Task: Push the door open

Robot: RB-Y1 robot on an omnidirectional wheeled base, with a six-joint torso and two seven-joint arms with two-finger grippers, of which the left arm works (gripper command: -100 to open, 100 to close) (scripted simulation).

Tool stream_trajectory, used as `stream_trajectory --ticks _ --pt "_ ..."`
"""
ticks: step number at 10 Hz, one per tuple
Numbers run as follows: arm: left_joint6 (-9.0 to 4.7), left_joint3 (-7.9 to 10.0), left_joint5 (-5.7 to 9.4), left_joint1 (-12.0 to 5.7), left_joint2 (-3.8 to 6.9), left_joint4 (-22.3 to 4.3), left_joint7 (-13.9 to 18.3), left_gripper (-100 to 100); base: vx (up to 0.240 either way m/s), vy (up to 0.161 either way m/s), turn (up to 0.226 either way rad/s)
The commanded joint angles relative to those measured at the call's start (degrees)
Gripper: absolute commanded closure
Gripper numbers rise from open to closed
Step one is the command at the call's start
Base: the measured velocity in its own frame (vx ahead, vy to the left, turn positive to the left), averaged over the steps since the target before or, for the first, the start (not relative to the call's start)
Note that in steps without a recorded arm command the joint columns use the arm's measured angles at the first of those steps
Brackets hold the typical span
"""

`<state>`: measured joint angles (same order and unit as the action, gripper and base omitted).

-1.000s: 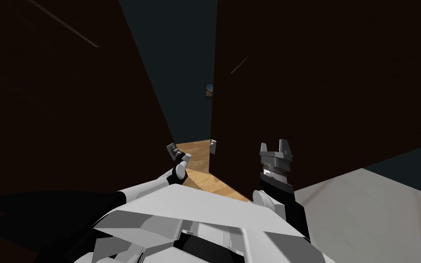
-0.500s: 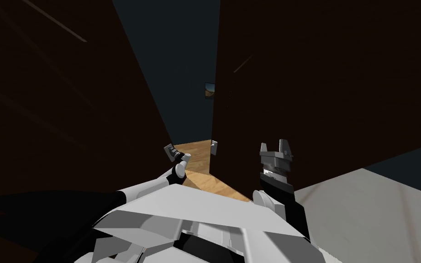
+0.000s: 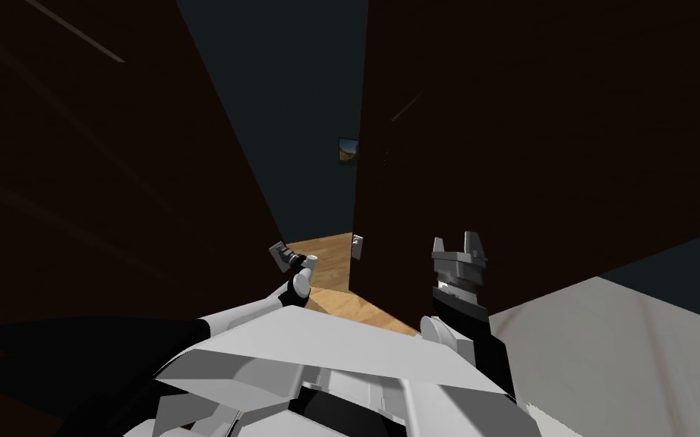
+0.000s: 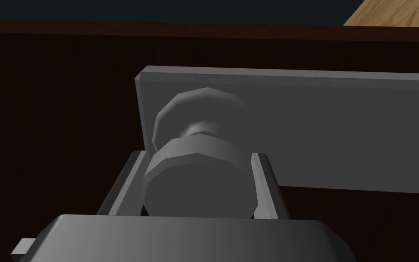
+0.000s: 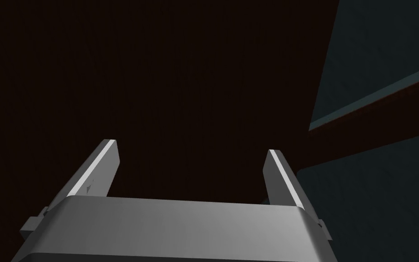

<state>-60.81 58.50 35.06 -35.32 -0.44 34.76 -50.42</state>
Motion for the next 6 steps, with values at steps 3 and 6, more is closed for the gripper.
stream_trajectory --ticks 3,6 --pt "-3.47 0.90 0.40 -1.42 2.62 -3.4 0.4 100 0.029 0.060 -0.018" --pt "-5.69 2.75 1.55 -1.86 2.06 -3.5 -0.8 100 0.043 0.100 -0.088"
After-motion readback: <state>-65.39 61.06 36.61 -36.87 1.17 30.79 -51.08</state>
